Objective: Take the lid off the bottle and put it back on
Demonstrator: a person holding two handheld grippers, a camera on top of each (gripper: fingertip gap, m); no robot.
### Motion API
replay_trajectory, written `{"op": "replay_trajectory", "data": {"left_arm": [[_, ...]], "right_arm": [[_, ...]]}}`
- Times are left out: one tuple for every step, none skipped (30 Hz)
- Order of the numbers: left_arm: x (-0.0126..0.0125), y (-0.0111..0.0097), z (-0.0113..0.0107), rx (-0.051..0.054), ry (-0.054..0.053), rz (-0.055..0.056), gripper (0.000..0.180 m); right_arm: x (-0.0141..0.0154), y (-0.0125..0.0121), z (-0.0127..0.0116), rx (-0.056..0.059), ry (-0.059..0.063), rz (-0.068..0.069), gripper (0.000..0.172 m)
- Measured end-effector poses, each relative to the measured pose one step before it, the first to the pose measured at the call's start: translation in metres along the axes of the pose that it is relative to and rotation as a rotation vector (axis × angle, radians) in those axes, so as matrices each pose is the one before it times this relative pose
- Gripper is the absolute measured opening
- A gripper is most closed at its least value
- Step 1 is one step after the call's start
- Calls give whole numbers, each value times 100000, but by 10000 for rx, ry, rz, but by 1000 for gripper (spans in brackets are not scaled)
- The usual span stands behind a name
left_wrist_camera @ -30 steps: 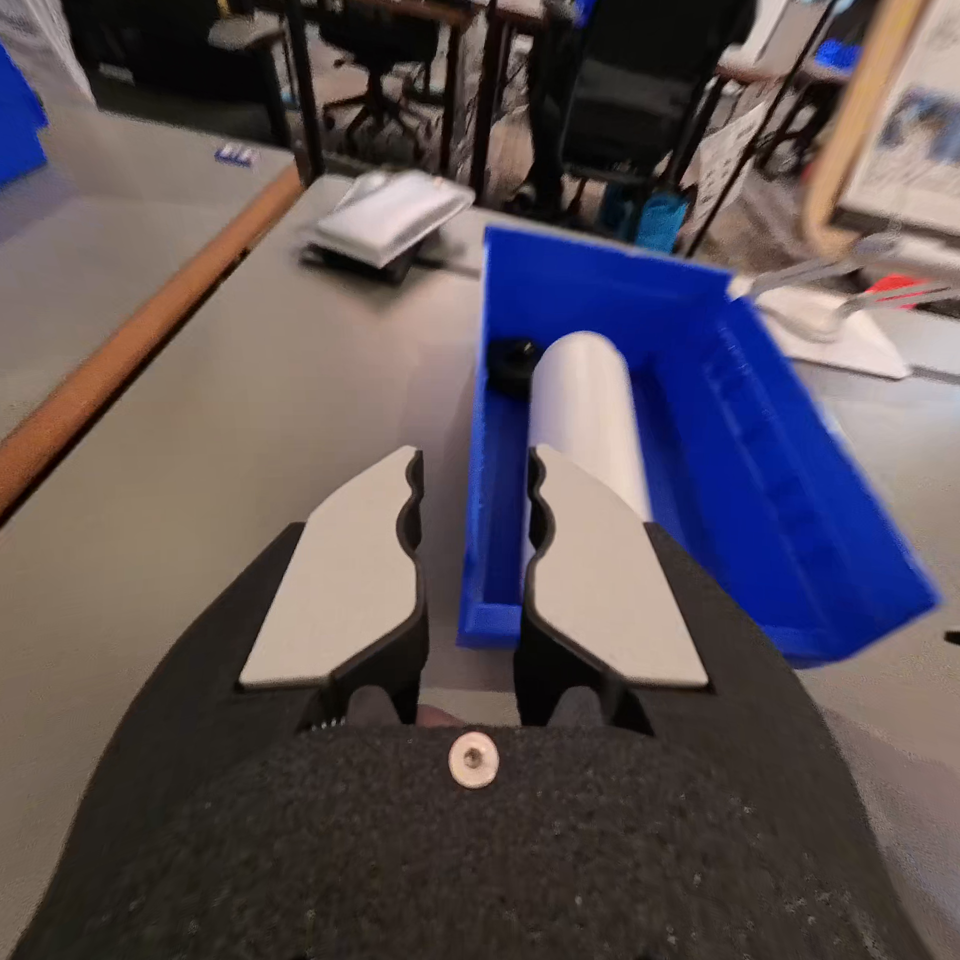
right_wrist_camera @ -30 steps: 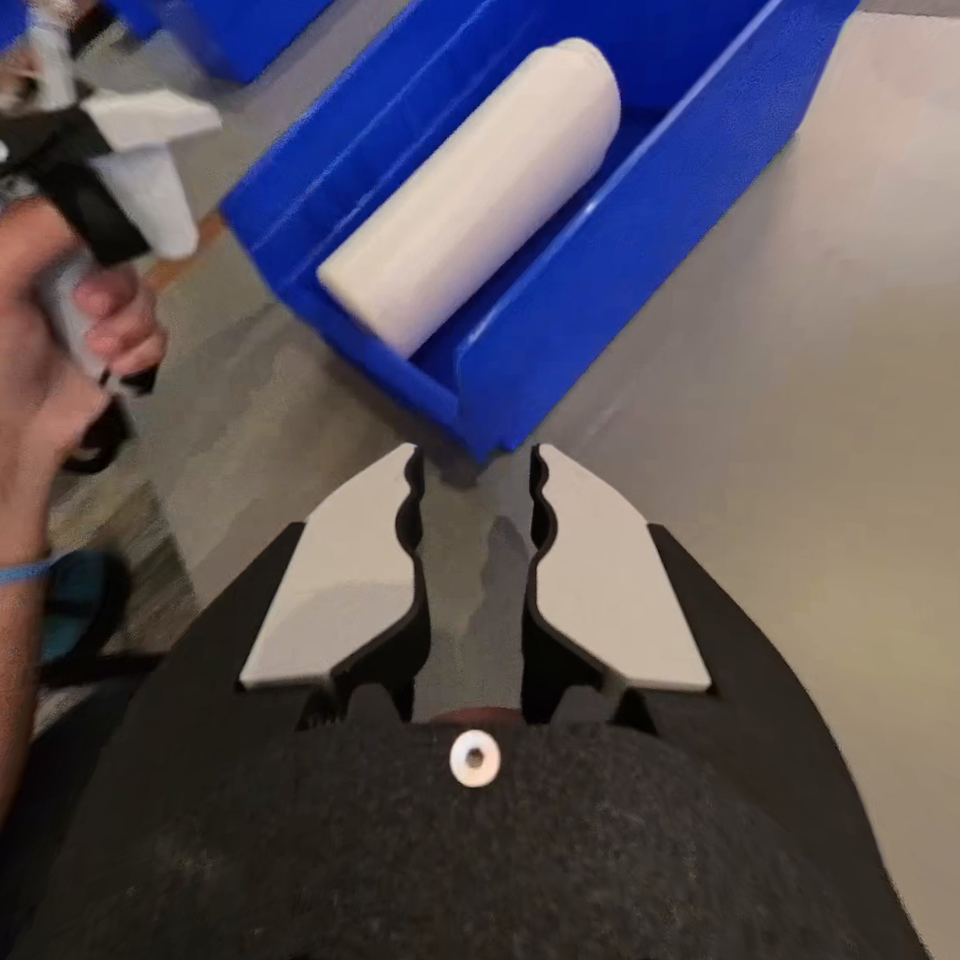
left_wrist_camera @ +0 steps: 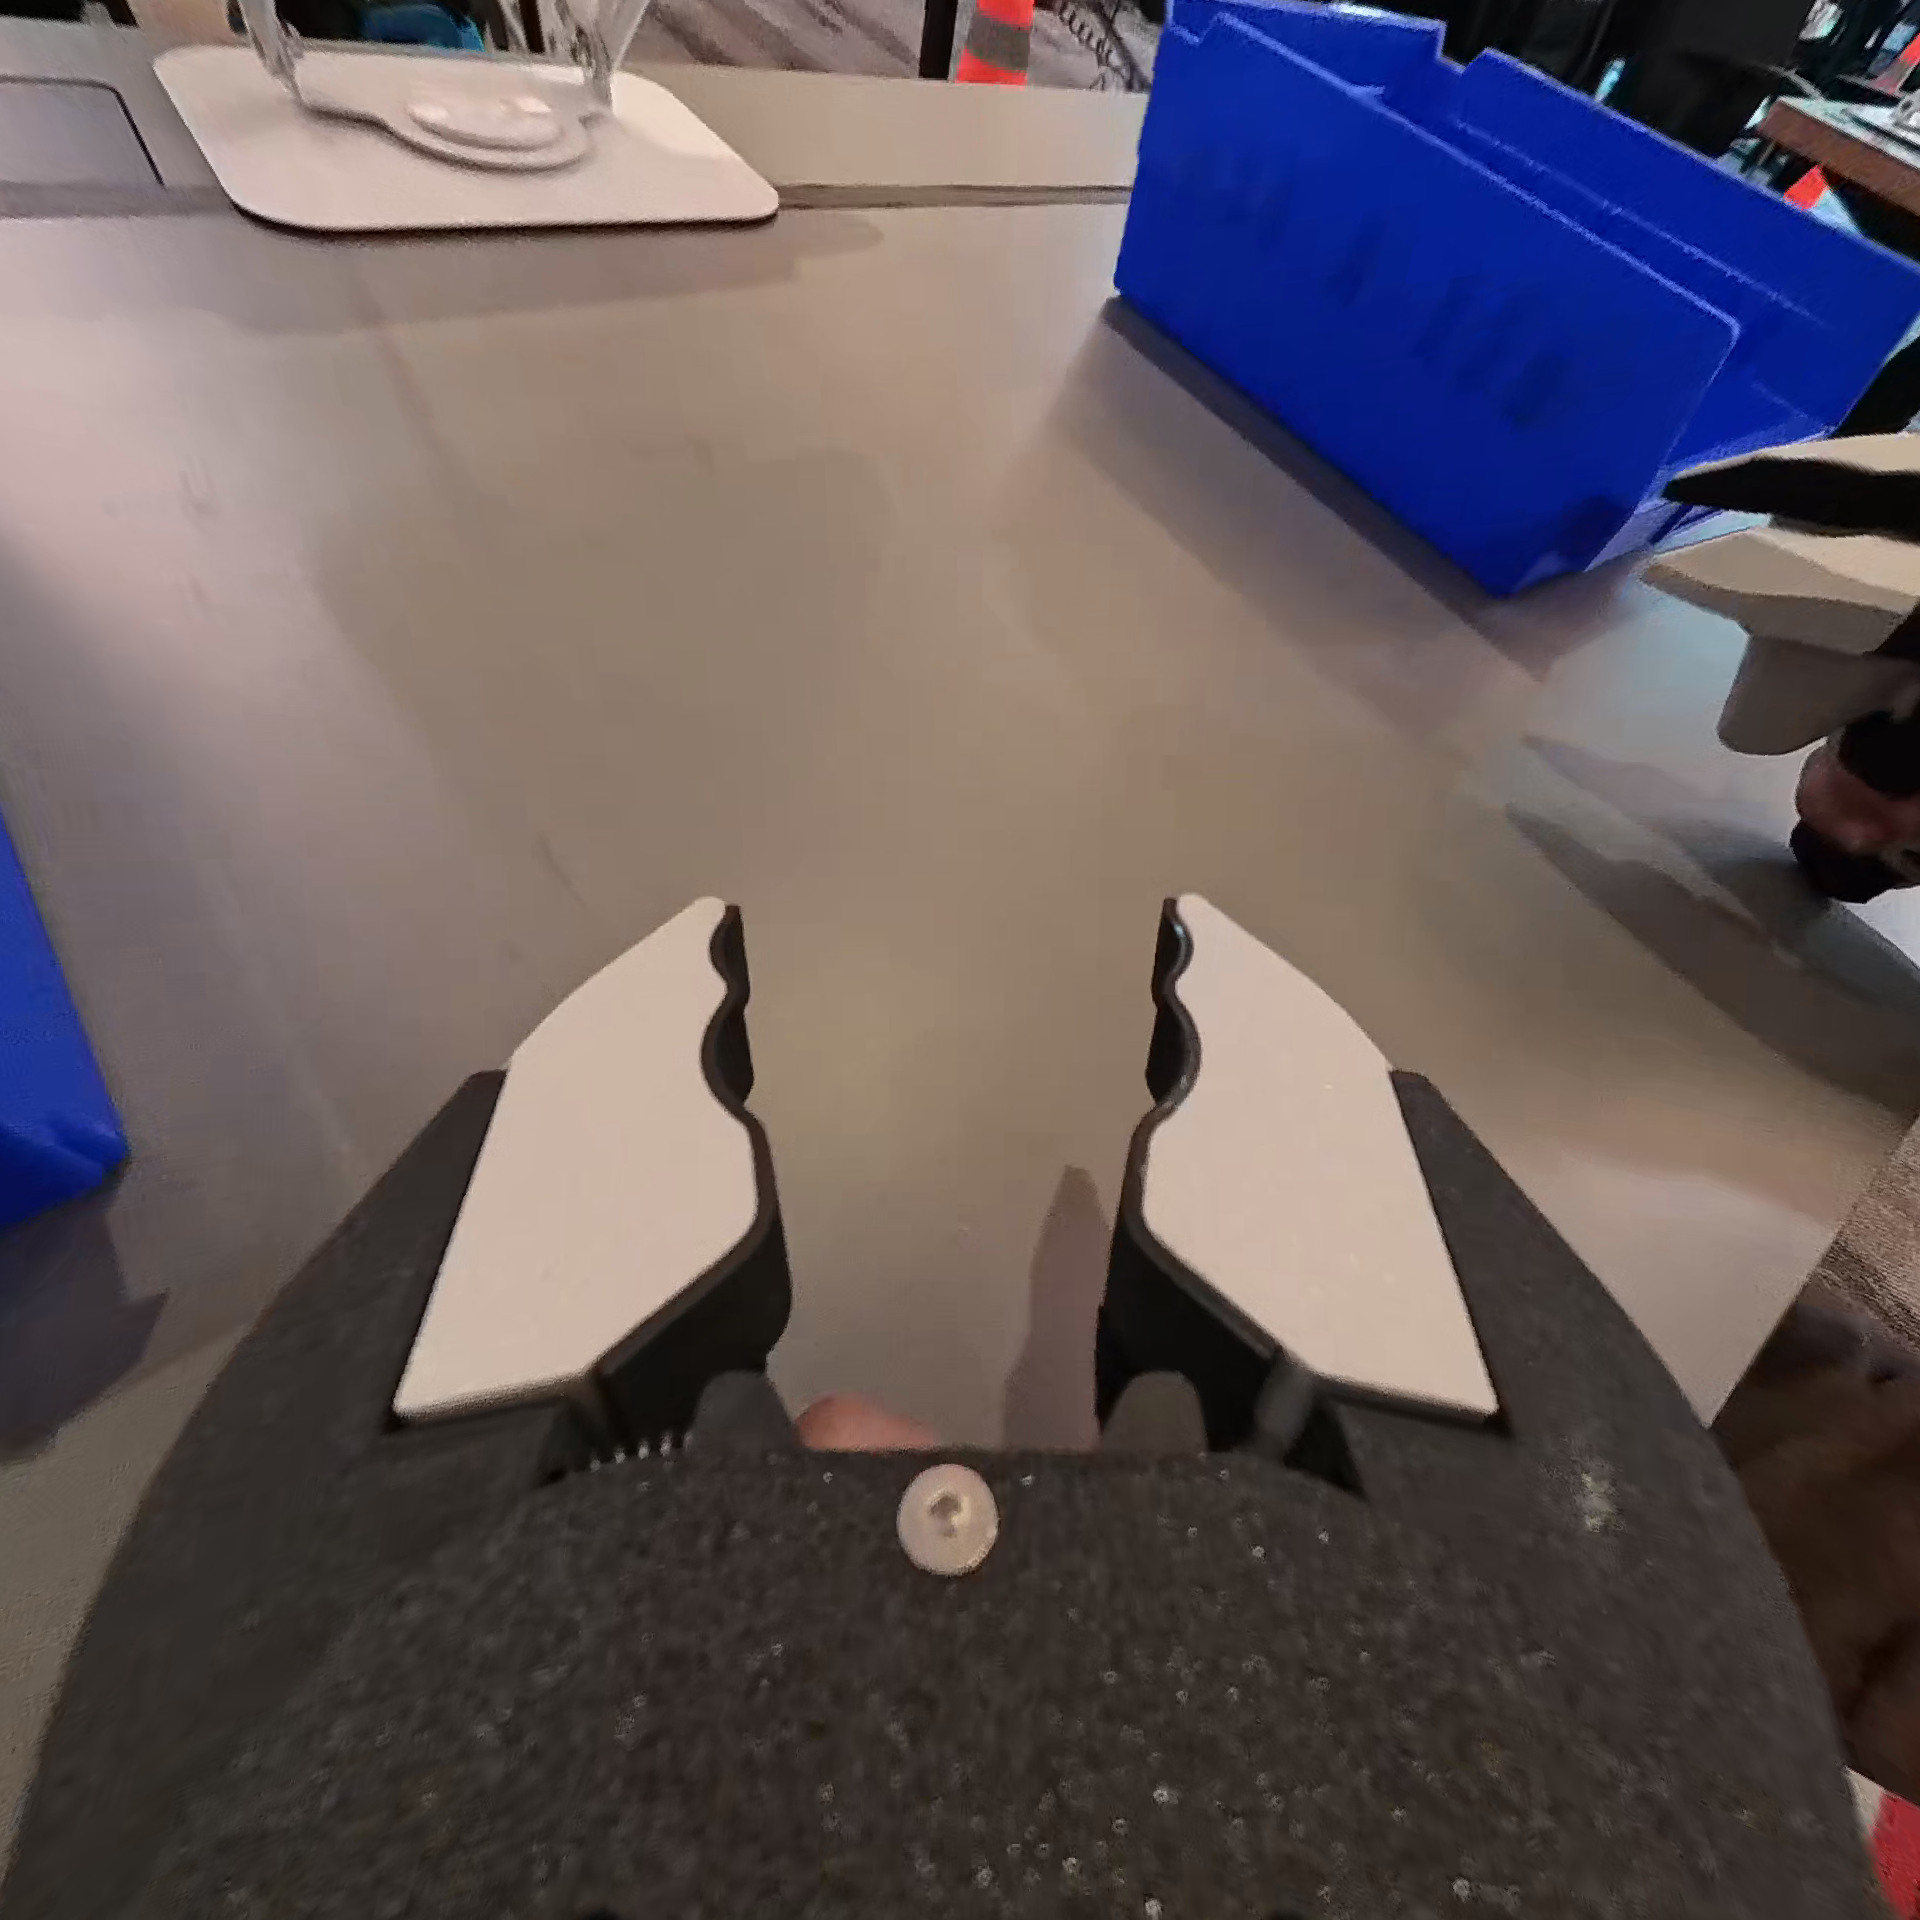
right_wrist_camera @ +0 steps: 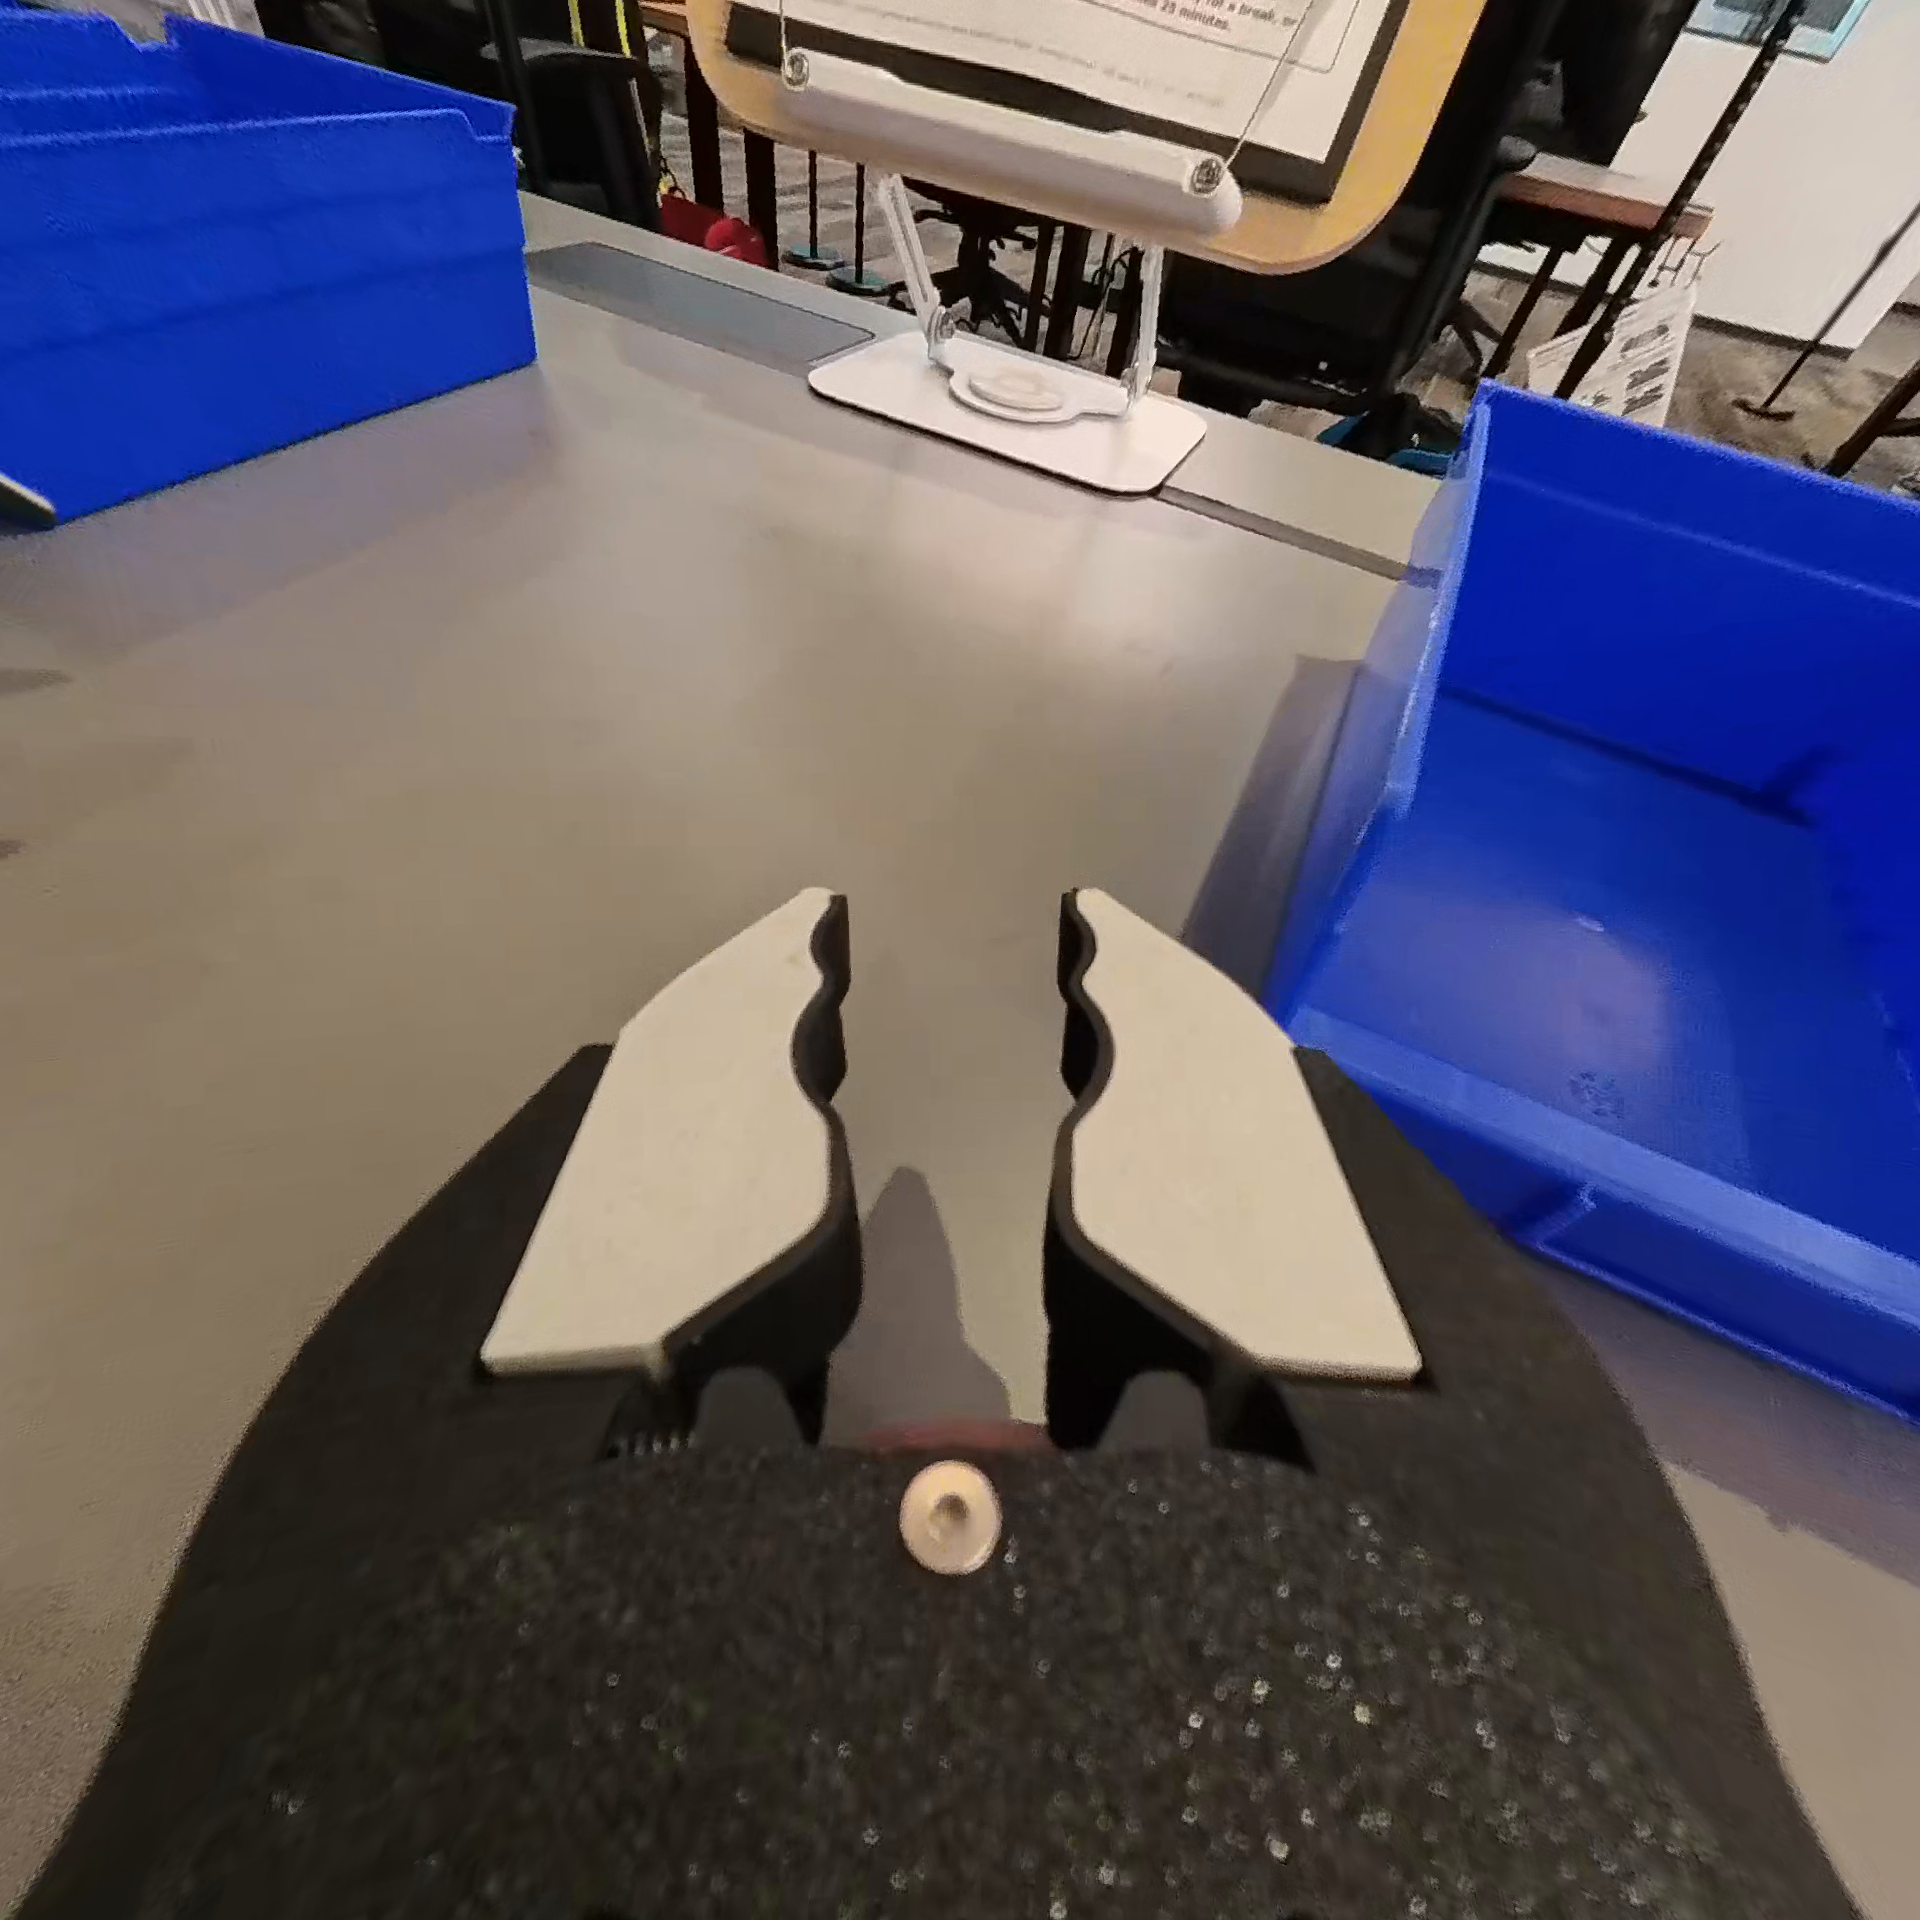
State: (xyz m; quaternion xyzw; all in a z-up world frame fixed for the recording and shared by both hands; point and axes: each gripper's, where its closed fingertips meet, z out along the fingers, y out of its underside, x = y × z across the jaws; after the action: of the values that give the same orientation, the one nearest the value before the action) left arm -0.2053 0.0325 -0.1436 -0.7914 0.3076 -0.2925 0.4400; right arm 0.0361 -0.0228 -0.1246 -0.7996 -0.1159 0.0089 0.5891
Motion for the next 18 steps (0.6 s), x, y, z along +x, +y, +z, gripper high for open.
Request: {"op": "replay_trajectory", "data": {"left_arm": [[-240, 175, 2, -108, -23, -165, 74], [-170, 139, -15, -79, 27, -236, 74], [25, 60, -29, -33, 166, -238, 74], [83, 21, -29, -8, 180, -210, 74], [49, 0, -5, -3, 120, -160, 74], [57, 28, 15, -22, 85, -91, 74], [110, 27, 37, -29, 75, -32, 74], [133, 25, 54, -21, 56, -1, 74], [163, 76, 86, -45, 48, 24, 75], [162, 125, 116, -76, 31, 43, 75], [120, 139, 115, -89, 1, 58, 75], [122, 96, 98, -64, -7, 74, 75], [135, 45, 67, -27, 4, 89, 75], [135, 42, 52, -31, 12, 98, 75], [101, 38, 48, -31, -7, 91, 75], [68, -13, 21, 13, -22, 57, 75], [114, -32, 4, 23, 10, 19, 74], [173, 21, -7, -33, 46, -12, 74]], "right_arm": [[32, -17, -73, 22, 25, 50, 38], [27, -8, -37, 10, 28, 32, 37], [47, 22, -13, -16, 25, -7, 37], [110, 35, -20, -15, 55, -30, 37], [123, 29, -18, -6, 50, -16, 37], [82, 26, -34, -2, 4, 24, 37], [69, -4, -43, 23, -11, 66, 38], [73, -56, -57, 54, -5, 81, 37], [90, -34, -37, 47, 7, 82, 37], [45, -4, -13, 19, -22, 74, 37], [22, 6, -11, 7, -34, 59, 37], [47, -36, -36, 42, -12, 52, 37], [44, -85, -43, 79, -19, 53, 36], [14, -158, -27, 119, -38, 32, 35], [-21, -156, -33, 114, -41, 4, 36], [-39, -45, -23, 36, -22, -12, 35], [2, -5, -18, 6, 24, -21, 36], [-48, -44, -27, 31, 1, -42, 36]]}}
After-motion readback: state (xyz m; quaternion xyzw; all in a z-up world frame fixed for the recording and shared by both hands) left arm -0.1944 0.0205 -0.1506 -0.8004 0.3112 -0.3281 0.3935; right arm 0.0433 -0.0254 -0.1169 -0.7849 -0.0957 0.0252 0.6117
